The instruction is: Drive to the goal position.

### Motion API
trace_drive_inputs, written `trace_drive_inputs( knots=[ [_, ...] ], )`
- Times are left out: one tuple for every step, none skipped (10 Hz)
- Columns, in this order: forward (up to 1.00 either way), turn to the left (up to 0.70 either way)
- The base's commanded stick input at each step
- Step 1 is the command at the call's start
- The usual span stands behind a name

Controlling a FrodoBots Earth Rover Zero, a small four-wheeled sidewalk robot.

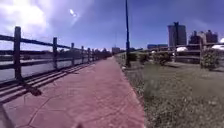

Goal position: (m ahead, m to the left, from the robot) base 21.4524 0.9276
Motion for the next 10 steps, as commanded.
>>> trace_drive_inputs(
  knots=[
    [0.70, 0.00],
    [0.70, 0.00],
    [0.70, 0.00],
    [0.70, 0.00],
    [0.70, 0.00],
    [0.70, 0.00],
    [0.70, 0.00],
    [0.70, 0.00],
    [0.70, 0.00],
    [0.70, 0.00]
  ],
)
